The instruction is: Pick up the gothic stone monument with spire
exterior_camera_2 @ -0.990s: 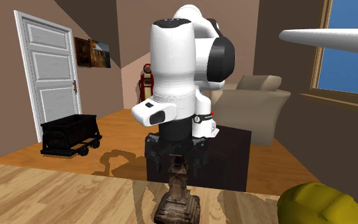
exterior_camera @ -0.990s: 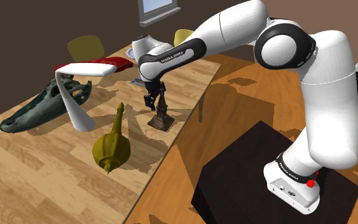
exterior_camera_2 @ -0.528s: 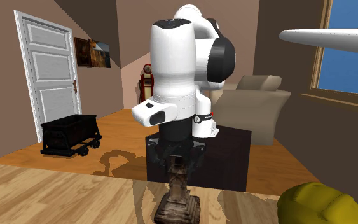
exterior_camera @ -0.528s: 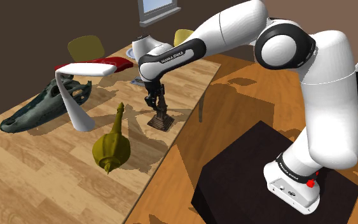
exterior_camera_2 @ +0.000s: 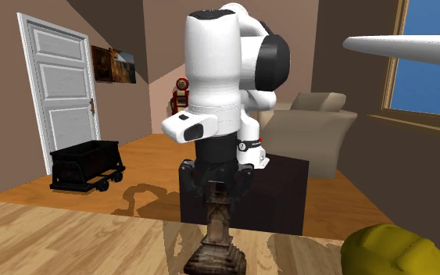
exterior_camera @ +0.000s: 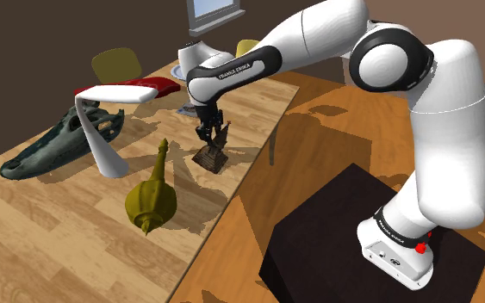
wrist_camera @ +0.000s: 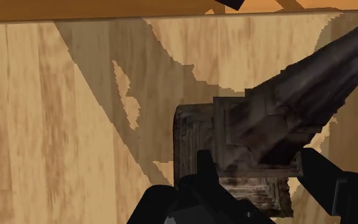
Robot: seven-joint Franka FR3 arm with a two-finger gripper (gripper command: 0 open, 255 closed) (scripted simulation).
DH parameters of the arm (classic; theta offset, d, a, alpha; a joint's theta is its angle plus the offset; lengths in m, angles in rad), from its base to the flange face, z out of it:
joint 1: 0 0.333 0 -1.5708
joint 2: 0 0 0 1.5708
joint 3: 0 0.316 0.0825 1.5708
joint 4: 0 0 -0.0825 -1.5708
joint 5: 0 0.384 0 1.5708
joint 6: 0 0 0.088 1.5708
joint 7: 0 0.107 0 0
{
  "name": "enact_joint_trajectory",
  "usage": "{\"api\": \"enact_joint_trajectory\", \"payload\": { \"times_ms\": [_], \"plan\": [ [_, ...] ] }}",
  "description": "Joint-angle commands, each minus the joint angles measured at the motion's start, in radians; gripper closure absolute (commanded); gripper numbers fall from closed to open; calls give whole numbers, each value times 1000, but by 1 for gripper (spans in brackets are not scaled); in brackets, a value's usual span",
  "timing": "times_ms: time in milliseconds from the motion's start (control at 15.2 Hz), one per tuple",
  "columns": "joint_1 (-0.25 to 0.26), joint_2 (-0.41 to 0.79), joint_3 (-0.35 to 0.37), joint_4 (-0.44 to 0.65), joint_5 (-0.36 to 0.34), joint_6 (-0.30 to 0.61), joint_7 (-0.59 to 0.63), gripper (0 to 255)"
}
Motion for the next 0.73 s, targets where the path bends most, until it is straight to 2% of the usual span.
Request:
{"api": "enact_joint_trajectory", "payload": {
  "times_ms": [0, 660],
  "plan": [
    [-1, -10, 1, 13, 3, -22, -3, 255],
    [-1, -54, 7, 69, 13, -121, -11, 255]
  ]
}}
